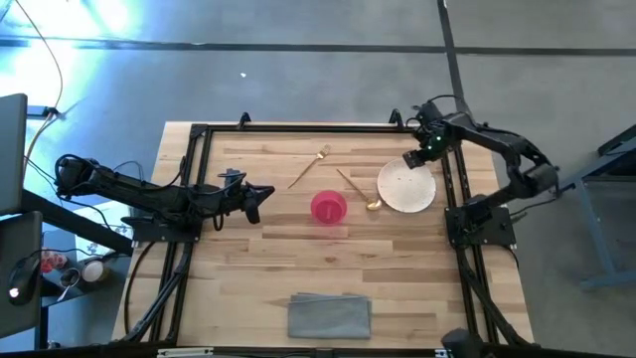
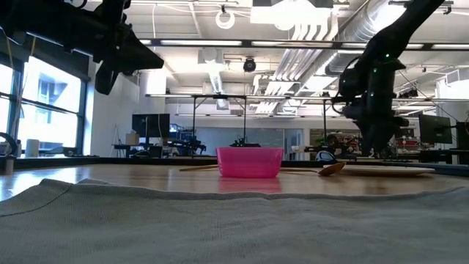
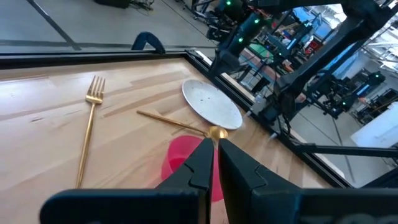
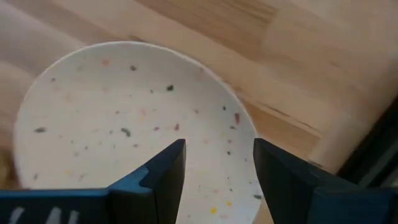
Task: Set table place
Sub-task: Move the white plate to the middle
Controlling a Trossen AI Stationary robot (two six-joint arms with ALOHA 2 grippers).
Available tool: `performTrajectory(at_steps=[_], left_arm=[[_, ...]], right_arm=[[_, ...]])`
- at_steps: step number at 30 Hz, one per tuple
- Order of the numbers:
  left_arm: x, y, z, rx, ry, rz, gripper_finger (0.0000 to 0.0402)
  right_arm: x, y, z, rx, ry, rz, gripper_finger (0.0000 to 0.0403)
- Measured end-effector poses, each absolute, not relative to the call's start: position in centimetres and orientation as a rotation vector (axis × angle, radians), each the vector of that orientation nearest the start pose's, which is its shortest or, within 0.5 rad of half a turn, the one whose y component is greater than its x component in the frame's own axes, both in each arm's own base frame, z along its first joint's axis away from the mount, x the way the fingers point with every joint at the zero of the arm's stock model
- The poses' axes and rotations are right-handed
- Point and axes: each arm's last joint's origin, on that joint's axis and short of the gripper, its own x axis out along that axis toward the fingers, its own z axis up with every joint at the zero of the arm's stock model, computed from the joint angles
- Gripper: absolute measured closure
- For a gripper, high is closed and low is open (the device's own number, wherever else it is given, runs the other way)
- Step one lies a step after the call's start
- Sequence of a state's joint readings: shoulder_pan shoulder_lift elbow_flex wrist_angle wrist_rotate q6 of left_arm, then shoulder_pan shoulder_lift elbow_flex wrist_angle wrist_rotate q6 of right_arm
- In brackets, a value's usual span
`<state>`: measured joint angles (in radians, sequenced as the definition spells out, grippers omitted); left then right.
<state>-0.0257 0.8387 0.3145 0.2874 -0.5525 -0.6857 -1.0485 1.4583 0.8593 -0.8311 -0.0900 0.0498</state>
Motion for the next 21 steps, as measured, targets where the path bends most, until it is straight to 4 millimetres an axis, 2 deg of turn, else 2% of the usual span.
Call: performTrajectory(at_steps=[7,21], left_arm=[[17.6,1.1,20.7,-0.594,0.044,0.586,0.0387],[17.5,1.0,20.2,-0.585,0.109,0.558,0.0387]], right_arm=[[13.6,-21.7,16.9,0.872,1.351,-0.947,0.0222],[15.2,-24.1,15.0,0.995,1.621,-0.889,0.0222]])
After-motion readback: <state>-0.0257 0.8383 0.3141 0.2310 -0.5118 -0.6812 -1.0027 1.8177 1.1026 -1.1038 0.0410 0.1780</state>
